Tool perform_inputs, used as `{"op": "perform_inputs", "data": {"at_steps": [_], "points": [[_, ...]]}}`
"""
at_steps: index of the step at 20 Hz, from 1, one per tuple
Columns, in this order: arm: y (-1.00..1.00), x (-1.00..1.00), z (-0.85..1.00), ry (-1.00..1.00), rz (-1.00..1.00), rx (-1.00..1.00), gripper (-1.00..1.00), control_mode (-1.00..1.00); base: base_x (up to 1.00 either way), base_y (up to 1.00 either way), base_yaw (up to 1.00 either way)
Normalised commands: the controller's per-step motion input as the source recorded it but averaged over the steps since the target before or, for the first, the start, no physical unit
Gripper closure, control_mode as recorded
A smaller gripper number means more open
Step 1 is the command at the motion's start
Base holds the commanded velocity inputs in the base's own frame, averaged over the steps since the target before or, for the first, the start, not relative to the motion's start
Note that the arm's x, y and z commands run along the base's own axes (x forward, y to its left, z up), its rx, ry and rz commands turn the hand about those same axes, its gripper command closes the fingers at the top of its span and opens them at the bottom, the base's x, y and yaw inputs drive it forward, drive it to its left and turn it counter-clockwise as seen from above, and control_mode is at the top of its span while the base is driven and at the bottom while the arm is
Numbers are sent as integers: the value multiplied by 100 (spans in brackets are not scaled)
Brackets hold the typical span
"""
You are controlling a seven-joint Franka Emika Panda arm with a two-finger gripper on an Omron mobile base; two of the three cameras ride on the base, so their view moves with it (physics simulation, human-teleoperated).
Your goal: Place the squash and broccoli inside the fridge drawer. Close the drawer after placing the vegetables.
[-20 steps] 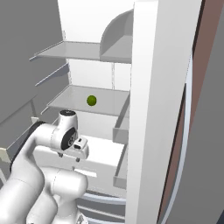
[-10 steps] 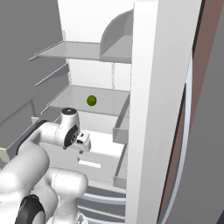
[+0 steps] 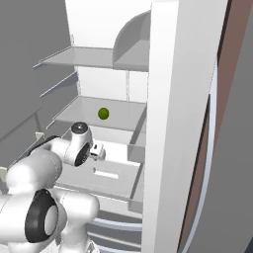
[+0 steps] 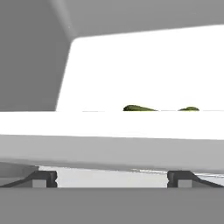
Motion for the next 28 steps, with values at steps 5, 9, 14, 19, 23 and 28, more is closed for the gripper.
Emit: {"op": "perform_inputs", "data": {"at_steps": [5, 9, 14, 19, 23, 28], "points": [[1, 74, -23, -27, 0, 5, -100, -100, 0, 0, 0], [3, 73, -18, -23, 0, 2, -100, -100, 0, 0, 0], [3, 55, -1, -18, 0, 0, -100, -100, 0, 0, 0], [0, 54, 0, -16, 0, 0, -100, -100, 0, 0, 0], [0, -41, 25, -7, 0, 0, -100, -100, 0, 0, 0], [2, -95, 96, 0, -7, 0, -100, -100, 0, 0, 0]]}}
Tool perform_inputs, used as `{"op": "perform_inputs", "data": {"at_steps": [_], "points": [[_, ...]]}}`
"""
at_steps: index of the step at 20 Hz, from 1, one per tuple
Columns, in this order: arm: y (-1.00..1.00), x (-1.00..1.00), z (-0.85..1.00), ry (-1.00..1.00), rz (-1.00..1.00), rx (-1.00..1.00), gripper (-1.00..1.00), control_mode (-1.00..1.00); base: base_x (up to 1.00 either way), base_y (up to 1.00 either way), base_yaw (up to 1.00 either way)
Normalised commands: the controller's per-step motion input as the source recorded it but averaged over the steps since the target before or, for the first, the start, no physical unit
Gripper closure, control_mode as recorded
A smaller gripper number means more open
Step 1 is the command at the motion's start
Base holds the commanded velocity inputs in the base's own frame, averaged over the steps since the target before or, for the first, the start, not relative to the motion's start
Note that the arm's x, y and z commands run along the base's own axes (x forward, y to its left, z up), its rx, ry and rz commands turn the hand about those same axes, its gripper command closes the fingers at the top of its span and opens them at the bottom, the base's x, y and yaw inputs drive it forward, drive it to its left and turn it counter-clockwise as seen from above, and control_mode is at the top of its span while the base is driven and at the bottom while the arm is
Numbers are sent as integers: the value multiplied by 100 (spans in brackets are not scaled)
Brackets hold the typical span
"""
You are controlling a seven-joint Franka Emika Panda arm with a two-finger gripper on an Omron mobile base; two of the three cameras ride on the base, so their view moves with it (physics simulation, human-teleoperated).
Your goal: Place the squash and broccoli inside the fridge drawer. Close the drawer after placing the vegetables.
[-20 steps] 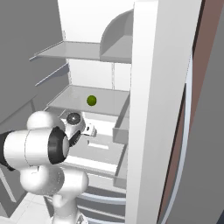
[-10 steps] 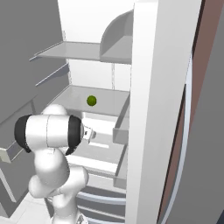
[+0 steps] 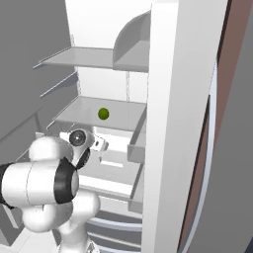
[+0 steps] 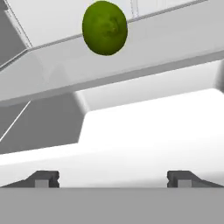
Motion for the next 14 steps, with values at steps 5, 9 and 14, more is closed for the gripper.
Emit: {"op": "perform_inputs", "data": {"at_steps": [5, 9, 14], "points": [[0, -100, 92, 0, -4, 0, -100, -100, 0, 0, 0], [0, -100, 73, 0, -3, 0, -100, -100, 0, 0, 0], [0, -100, 52, 0, -1, 0, -100, -100, 0, 0, 0]]}}
